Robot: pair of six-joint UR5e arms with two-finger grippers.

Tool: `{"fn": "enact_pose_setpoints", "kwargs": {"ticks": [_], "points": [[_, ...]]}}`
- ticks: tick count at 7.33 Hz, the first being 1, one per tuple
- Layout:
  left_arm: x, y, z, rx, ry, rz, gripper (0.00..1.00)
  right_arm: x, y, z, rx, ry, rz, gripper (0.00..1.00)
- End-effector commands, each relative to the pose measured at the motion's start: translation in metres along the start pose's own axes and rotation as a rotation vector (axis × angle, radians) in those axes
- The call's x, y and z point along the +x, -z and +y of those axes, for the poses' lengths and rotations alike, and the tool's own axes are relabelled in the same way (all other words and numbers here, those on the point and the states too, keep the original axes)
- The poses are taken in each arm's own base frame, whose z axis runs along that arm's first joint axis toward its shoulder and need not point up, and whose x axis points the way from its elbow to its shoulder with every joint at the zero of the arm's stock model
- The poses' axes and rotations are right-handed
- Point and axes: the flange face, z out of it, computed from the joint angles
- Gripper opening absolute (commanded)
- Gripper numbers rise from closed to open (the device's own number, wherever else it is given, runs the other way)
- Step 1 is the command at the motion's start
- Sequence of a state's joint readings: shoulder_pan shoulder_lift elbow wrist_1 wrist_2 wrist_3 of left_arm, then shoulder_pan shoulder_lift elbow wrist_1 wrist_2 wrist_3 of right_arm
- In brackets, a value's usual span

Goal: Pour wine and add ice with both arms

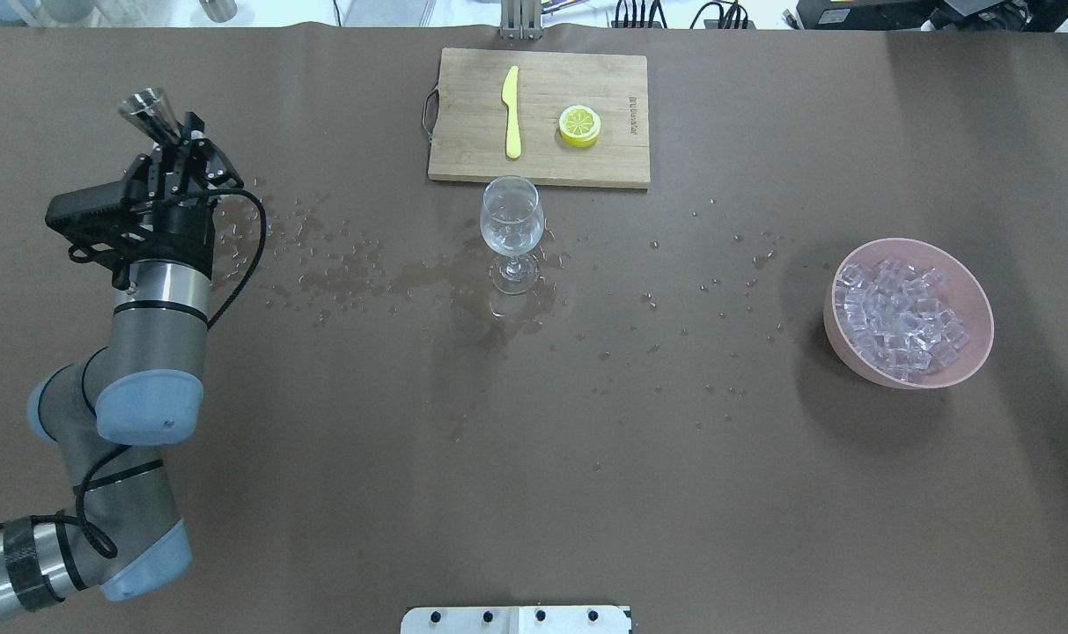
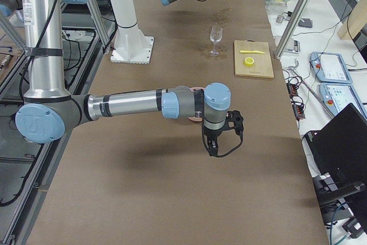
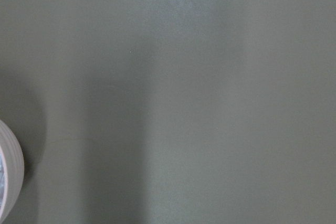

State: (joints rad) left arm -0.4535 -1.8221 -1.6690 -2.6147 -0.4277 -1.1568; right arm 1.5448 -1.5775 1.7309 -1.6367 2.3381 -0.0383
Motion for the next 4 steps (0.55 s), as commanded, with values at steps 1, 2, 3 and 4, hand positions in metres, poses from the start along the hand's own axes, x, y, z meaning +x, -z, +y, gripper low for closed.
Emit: {"fn": "enact_pose_setpoints", "kwargs": {"ticks": [1,2,3,4], "points": [[0.06,0.048,0.001,-0.087,-0.017,0.245,0.0,0.001,-0.001,0.001,-0.003,-0.003,-0.001,1.0],[0.071,0.057,-0.002,-0.128,-0.048,0.372,0.0,0.003,-0.003,0.001,-0.007,-0.006,-0.001,1.0],[0.085,0.062,-0.003,-0.162,-0.094,0.465,0.0,0.004,-0.005,0.001,-0.011,-0.011,-0.003,1.0],[0.097,0.069,-0.004,-0.207,-0.139,0.56,0.0,0.006,-0.006,0.002,-0.013,-0.013,-0.003,1.0]]}}
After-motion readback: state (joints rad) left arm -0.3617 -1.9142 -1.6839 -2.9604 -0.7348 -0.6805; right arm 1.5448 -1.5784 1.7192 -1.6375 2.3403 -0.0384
